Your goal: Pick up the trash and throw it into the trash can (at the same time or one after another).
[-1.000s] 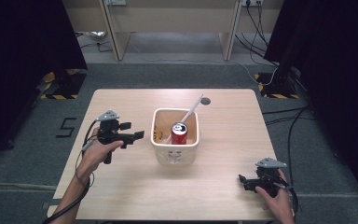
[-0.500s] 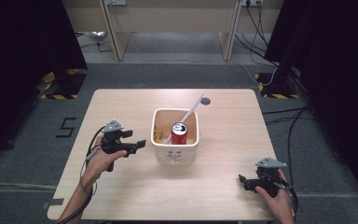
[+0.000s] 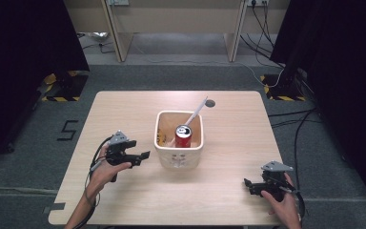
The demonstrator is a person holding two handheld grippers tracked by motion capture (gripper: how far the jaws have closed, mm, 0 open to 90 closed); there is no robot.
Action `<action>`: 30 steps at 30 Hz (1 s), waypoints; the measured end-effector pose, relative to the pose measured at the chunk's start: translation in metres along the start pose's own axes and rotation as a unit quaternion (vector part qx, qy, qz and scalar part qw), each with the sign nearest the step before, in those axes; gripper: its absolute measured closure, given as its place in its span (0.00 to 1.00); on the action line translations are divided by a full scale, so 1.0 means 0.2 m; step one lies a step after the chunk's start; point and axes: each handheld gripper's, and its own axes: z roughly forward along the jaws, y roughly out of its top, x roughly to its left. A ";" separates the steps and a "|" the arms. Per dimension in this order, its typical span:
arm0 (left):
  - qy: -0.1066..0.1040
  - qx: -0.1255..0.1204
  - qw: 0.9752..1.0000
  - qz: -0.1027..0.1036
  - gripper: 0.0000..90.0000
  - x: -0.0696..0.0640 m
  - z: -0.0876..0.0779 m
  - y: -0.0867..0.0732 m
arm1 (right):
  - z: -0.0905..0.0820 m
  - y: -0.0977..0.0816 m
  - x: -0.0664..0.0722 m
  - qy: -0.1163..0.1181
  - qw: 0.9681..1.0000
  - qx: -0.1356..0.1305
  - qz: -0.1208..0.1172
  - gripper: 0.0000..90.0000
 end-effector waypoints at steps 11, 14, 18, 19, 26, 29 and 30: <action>0.012 0.019 1.000 0.002 0.21 0.01 0.03 -0.10 | 0.00 0.00 0.00 0.000 1.000 0.000 0.000 0.00; 0.019 0.025 0.999 0.009 0.21 0.01 0.03 -0.13 | 0.00 0.00 0.00 0.000 1.000 0.000 0.000 0.00; 0.020 0.030 0.999 0.015 0.20 0.01 0.04 -0.15 | 0.00 0.00 0.00 0.000 1.000 0.000 0.000 0.01; 0.020 0.033 0.999 0.017 0.20 0.00 0.04 -0.15 | 0.00 0.00 0.00 0.000 1.000 0.000 0.000 0.01; 0.023 0.042 0.998 0.029 0.20 -0.01 0.06 -0.19 | 0.00 0.00 0.00 -0.001 1.000 0.000 0.000 0.01; 0.025 0.045 0.998 0.033 0.20 -0.01 0.06 -0.20 | 0.00 0.00 0.00 0.000 1.000 -0.001 0.000 0.01; 0.025 0.048 0.998 0.036 0.20 -0.02 0.05 -0.20 | 0.00 0.00 0.00 0.000 1.000 -0.001 0.000 0.01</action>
